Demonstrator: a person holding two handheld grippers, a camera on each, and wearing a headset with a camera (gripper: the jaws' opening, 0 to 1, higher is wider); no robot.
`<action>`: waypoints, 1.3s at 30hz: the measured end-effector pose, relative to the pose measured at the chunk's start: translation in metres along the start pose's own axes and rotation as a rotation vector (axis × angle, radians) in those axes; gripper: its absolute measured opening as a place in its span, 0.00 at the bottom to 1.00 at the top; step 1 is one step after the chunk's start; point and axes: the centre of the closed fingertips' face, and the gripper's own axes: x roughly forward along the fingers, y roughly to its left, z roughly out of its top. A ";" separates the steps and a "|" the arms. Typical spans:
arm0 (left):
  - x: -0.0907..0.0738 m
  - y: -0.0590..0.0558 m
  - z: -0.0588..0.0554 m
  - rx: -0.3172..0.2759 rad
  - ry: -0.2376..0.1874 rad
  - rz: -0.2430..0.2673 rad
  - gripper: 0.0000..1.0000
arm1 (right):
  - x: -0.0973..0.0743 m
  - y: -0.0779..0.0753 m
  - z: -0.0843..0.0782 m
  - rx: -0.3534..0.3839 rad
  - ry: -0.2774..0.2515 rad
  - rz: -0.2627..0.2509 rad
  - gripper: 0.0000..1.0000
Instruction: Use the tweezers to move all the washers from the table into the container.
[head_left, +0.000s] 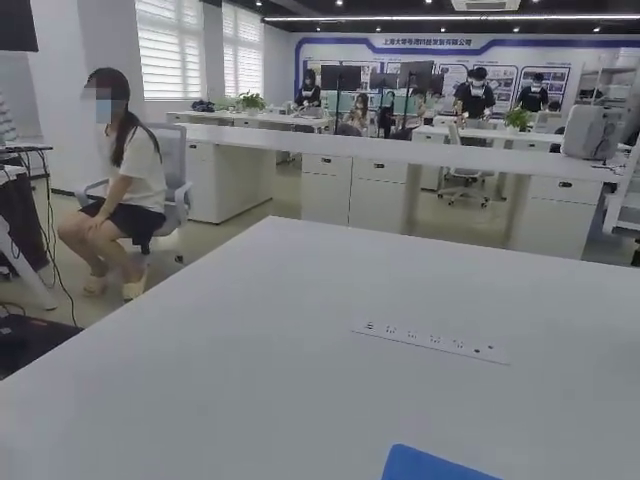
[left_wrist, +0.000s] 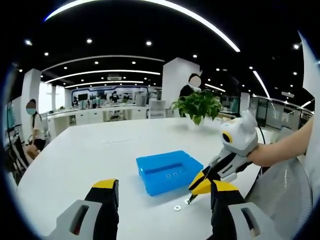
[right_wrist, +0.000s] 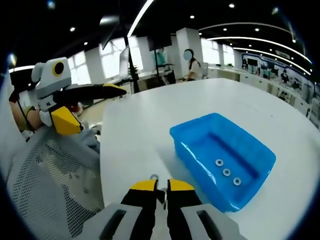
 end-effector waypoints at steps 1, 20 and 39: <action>0.000 0.000 0.000 -0.001 -0.001 -0.001 0.75 | 0.000 -0.001 0.001 0.003 0.001 0.000 0.03; 0.001 -0.002 -0.002 0.015 0.025 -0.005 0.75 | -0.023 -0.011 0.059 0.070 -0.099 0.002 0.03; -0.001 0.004 0.002 0.002 -0.006 0.014 0.75 | -0.040 -0.048 0.085 0.268 -0.152 0.044 0.03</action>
